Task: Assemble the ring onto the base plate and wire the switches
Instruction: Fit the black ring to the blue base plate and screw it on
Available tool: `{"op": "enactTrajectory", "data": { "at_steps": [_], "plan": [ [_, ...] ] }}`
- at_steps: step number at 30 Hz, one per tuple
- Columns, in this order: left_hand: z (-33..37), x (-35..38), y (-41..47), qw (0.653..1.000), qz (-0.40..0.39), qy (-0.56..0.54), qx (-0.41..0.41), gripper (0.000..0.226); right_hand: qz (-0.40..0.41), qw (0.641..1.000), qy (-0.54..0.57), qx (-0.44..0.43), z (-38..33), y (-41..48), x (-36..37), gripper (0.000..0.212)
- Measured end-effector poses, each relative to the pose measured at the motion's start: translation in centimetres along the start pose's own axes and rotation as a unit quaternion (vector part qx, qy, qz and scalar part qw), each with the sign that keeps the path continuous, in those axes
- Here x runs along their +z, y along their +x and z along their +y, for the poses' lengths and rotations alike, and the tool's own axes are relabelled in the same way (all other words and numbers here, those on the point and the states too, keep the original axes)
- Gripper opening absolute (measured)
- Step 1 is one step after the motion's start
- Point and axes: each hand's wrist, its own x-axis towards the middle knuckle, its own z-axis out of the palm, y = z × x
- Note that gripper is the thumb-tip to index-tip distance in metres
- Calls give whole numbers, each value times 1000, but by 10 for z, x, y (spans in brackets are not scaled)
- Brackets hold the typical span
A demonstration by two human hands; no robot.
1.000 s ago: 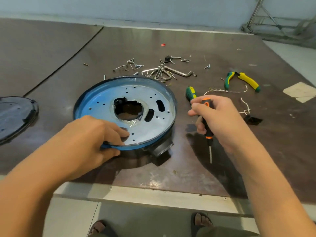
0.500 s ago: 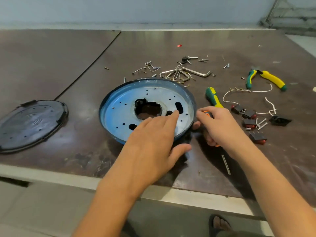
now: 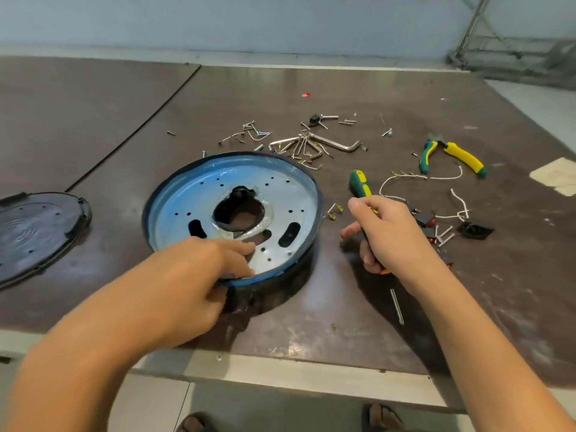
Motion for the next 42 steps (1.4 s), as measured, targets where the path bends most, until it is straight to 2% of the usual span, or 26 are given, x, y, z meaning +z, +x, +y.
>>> {"op": "enactTrajectory", "data": {
  "at_steps": [3, 5, 9, 16, 20, 25, 31, 36, 39, 42],
  "plan": [
    [15, 4, 5, 999, 46, 20, -5, 36, -16, 1000, -24, -2, 2, 1, -4, 15],
    [34, 12, 15, 995, 94, 37, -11, 43, -26, 997, -74, -10, 5, 1, -5, 20],
    [53, 29, 33, 985, 145, 83, -32, 36, -29, 990, -135, -28, 9, -2, -8, 29],
    [57, 35, 35, 977, 183, 92, -60, 24, 19, 1000, -18, -10, 2, 0, -22, 23],
    [55, 32, 33, 976, 202, 38, -74, 20, -59, 997, 46, 29, 2, -5, -20, 24],
    [47, 27, 31, 969, 229, -59, -74, 23, -147, 988, -7, 43, 0, -13, -5, 25],
    [36, 17, 23, 967, 212, -124, -69, 22, -177, 982, -60, 38, -3, -14, 0, 24],
    [35, 17, 21, 987, 138, -59, -64, 13, -180, 980, -78, 39, 1, -11, 3, 27],
    [33, 17, 21, 991, 117, -21, -54, 23, -182, 979, -84, 43, 2, -10, 3, 28],
    [31, 20, 22, 990, 134, 3, -40, 29, -181, 979, -84, 43, 2, -10, 3, 27]
  ]
}}
